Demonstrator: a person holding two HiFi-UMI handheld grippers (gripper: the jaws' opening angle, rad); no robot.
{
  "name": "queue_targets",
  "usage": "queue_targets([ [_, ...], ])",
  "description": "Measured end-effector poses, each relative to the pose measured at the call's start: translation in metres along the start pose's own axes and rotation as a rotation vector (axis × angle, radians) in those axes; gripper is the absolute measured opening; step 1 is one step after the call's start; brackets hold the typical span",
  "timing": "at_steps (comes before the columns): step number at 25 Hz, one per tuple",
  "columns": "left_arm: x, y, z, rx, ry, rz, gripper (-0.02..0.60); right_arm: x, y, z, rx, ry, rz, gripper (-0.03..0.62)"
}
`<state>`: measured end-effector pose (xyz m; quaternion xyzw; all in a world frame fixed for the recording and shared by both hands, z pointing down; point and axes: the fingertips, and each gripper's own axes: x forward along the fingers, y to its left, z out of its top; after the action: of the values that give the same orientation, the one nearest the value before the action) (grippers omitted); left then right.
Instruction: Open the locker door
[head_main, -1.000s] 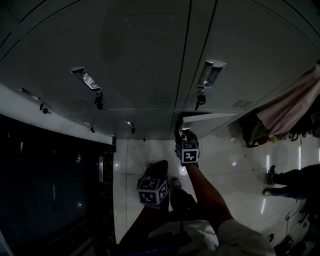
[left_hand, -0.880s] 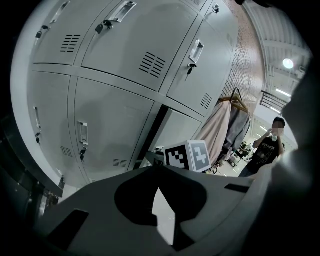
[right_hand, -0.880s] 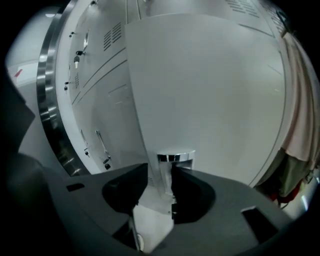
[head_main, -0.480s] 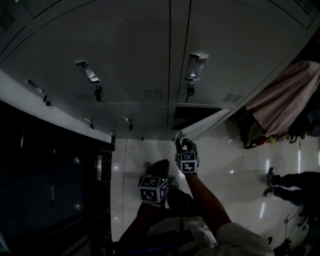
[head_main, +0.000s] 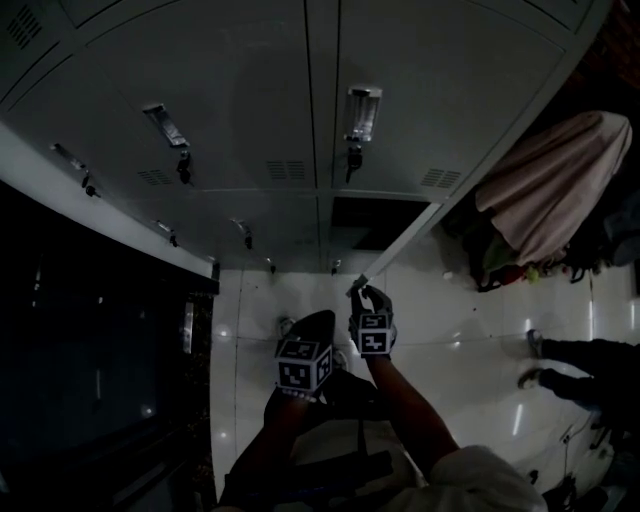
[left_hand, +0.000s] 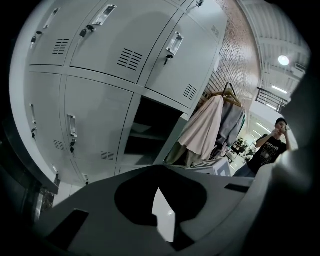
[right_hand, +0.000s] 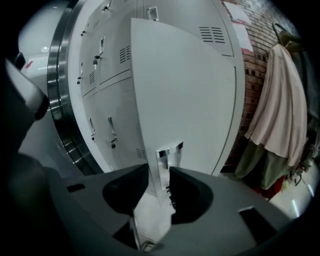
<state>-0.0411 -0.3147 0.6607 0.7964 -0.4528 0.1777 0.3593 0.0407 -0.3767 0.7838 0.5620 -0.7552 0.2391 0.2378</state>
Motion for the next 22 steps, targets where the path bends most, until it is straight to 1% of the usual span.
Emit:
queue_targets([
  [3, 0.002, -0.01, -0.004, 0.014, 0.007, -0.014, -0.003, -0.019, -0.009, -0.011, 0.003, 0.016, 0.008, 0.152],
  [5, 0.003, -0.017, -0.006, 0.023, 0.009, -0.021, -0.003, -0.03, -0.015, -0.019, -0.006, 0.02, 0.017, 0.138],
  [8, 0.004, -0.026, -0.008, 0.037, 0.009, -0.035, -0.003, -0.045, -0.026, -0.029, -0.029, 0.022, 0.012, 0.098],
  [11, 0.005, -0.033, -0.008, 0.055, 0.008, -0.046, -0.003, -0.06, -0.041, -0.039, -0.023, 0.024, -0.011, 0.075],
  [14, 0.004, -0.037, -0.003, 0.072, 0.007, -0.051, -0.003, -0.073, -0.059, -0.051, 0.003, 0.04, -0.039, 0.072],
  [19, 0.003, -0.042, 0.009, 0.094, -0.008, -0.061, -0.003, -0.091, -0.096, -0.065, 0.028, 0.071, -0.12, 0.08],
  [22, 0.004, -0.045, 0.013, 0.105, -0.01, -0.066, -0.003, -0.1, -0.115, -0.077, 0.076, 0.095, -0.157, 0.078],
])
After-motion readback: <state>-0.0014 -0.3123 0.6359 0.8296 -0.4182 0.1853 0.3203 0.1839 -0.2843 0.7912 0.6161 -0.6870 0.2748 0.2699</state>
